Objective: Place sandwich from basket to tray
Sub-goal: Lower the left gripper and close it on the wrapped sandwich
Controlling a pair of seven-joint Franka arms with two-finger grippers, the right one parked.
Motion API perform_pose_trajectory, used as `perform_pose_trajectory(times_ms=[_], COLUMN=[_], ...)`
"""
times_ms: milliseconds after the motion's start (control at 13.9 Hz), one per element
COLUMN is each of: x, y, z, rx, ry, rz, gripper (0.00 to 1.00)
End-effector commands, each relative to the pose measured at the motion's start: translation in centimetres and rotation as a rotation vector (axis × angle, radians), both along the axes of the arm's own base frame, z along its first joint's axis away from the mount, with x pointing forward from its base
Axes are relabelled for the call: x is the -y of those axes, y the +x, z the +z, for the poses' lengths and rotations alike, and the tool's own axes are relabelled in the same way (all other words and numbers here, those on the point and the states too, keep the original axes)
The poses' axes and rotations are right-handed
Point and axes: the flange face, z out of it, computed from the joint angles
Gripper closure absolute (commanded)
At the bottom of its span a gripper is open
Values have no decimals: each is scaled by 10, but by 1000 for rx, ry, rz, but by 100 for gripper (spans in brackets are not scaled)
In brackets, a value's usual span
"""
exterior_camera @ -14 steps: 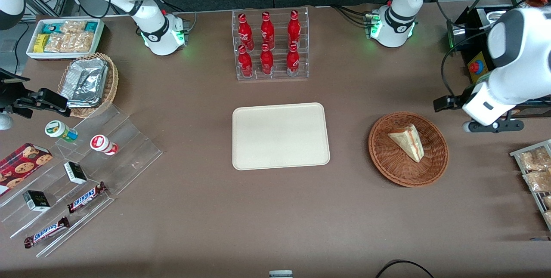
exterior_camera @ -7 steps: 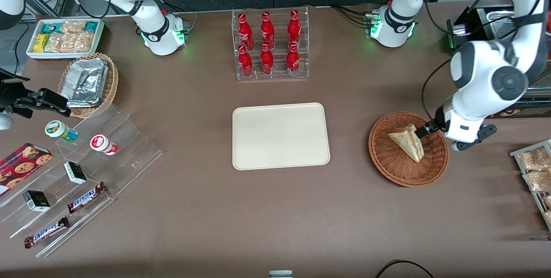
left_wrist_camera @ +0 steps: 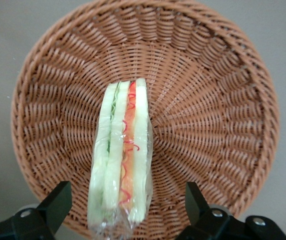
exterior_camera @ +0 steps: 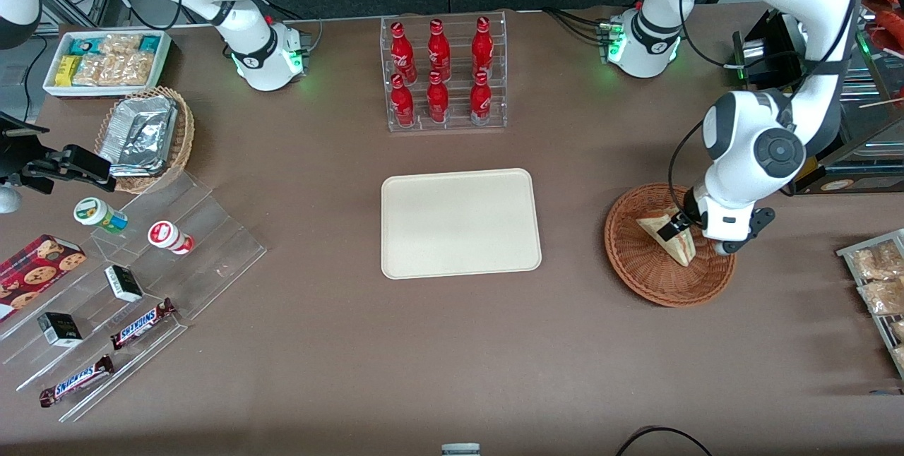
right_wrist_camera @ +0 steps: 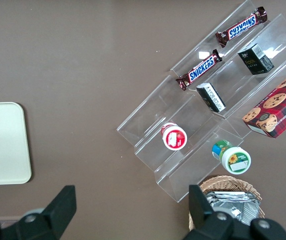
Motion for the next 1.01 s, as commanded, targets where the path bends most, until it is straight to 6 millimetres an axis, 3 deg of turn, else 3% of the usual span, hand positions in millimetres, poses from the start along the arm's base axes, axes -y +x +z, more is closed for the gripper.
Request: perform_pose_trajectory(times_ms=[0,72,144,288,648,792,936], x=[1,1,1,1,0,9,23], y=[-5,-6,-7,-8,-9,4,16], z=[-15,-21,-23,-22,-17,1,34], rx=[11,5,1,-7,-39,-70,-117], ry=[9,9,9,10,15,21,32], rz=[14,14,18,23,2,-8,-30], gripper=[0,3,28,98,100,100,100])
